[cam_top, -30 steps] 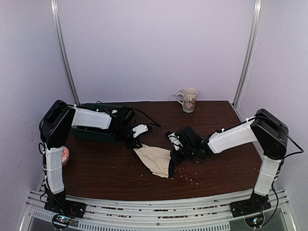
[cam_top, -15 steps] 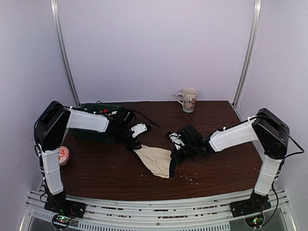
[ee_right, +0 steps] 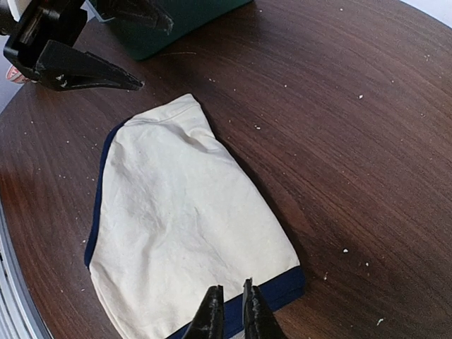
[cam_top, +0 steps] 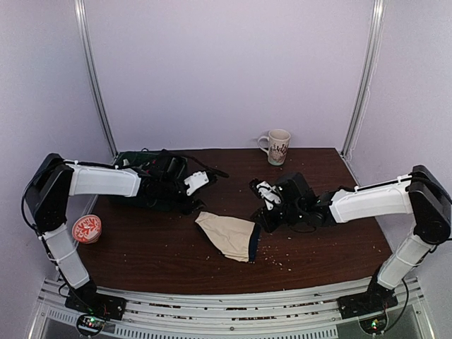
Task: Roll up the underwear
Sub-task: Smooth out the underwear at the center of the board.
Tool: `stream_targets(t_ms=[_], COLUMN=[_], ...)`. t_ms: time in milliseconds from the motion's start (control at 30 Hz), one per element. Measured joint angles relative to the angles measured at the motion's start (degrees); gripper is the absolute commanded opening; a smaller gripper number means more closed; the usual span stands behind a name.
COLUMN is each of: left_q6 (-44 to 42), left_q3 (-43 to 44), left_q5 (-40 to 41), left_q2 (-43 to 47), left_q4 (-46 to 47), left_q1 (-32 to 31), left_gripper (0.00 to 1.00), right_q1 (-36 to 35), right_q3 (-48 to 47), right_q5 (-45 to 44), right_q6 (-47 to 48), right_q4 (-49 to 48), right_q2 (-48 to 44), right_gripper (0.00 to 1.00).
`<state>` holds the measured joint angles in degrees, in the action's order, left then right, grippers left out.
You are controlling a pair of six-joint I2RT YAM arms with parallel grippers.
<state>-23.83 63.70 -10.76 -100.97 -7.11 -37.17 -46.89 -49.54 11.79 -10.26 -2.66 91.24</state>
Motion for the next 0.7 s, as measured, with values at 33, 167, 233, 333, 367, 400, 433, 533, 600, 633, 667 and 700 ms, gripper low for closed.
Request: stream_targets(t_ms=[33, 167, 233, 333, 367, 400, 433, 533, 600, 633, 667, 700], left_q6=[-0.33, -1.64, -2.32, -3.19, -3.39, -3.58, -3.72, -4.0, -4.15, -4.15, -4.13, -4.11], left_q3=[0.04, 0.81, 1.55, 2.25, 2.45, 2.64, 2.86, 3.63, 3.91, 4.07, 4.26, 4.42], left_q5=[-0.52, -2.36, -2.95, -3.41, -3.43, -3.43, -3.37, -2.58, -1.44, -0.7, 0.04, 0.52], left_q2=[-0.79, -5.57, -7.96, -10.21, -10.58, -10.69, -10.69, -10.78, -11.02, -11.23, -11.54, -11.67], left_q4=[-0.13, -1.88, -3.43, -5.16, -5.42, -5.66, -6.01, -6.51, -6.56, -6.56, -6.45, -6.25], left_q1=[0.0, 0.0, 0.0, 0.0, 0.0, -0.02, -0.02, 0.0, 0.0, -0.02, 0.0, -0.02], left_gripper=[0.54, 0.46, 0.45, 0.45, 0.45, 0.46, 0.47, 0.49, 0.5, 0.52, 0.54, 0.56], right_q1=[-0.02, -0.37, -0.39, -0.44, -0.44, -0.44, -0.44, -0.44, -0.46, -0.46, -0.5, -0.57], right_q3=[0.0, -0.44, -1.01, -1.6, -1.84, -2.14, -2.54, -3.69, -4.26, -4.5, -4.63, -4.68], right_q5=[0.04, -0.11, -0.33, -0.92, -1.27, -1.55, -1.92, -3.45, -4.76, -5.53, -6.21, -7.19], right_q6=[0.04, 0.07, 0.04, 0.02, 0.0, -0.02, -0.07, -0.24, -0.46, -0.5, -0.55, -0.59], right_q4=[-0.07, 0.37, 0.76, 1.9, 2.16, 2.51, 3.04, 4.0, 4.81, 5.07, 5.18, 5.4], right_q2=[0.52, 3.8, 5.95, 8.13, 8.81, 9.38, 9.94, 11.54, 12.31, 12.52, 12.59, 12.59], right_gripper=[0.12, 0.12, 0.12, 0.12, 0.12, 0.12, 0.12, 0.12, 0.11, 0.11, 0.11, 0.11])
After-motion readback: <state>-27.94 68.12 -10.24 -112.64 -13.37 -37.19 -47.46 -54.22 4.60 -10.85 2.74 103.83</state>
